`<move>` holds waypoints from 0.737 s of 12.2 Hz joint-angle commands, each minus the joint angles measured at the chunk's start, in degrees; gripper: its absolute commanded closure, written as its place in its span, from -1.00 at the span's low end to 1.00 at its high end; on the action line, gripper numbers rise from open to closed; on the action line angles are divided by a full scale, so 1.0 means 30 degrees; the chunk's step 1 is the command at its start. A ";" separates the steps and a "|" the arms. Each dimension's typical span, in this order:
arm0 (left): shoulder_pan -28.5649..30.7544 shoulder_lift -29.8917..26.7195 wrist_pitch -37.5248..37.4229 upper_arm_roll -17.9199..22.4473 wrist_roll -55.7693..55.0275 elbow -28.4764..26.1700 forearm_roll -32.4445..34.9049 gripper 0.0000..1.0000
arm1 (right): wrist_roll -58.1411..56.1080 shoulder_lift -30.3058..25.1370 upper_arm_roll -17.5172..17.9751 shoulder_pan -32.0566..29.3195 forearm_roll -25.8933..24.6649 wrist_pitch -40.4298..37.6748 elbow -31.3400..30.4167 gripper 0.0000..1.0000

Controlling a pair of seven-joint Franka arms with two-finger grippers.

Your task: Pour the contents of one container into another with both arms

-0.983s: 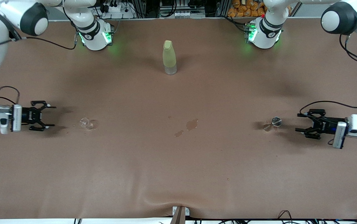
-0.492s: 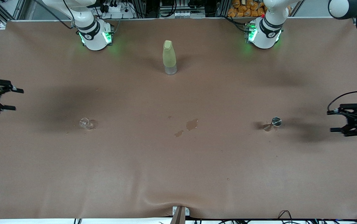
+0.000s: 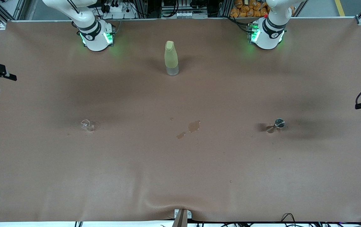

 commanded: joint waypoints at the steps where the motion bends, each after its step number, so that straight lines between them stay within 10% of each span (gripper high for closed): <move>1: -0.2067 -0.1732 0.0473 -0.0021 -0.3809 -0.0641 0.2190 -1.00 | 0.4545 -0.0598 0.2229 -0.0129 -0.1850 -0.1023 0.1046 -1.00; 9: -0.6762 -0.6008 0.1353 -0.0108 -1.2776 -0.1807 0.8852 -1.00 | 1.1213 -0.0422 0.4435 0.0339 -0.3905 0.0026 0.1434 -1.00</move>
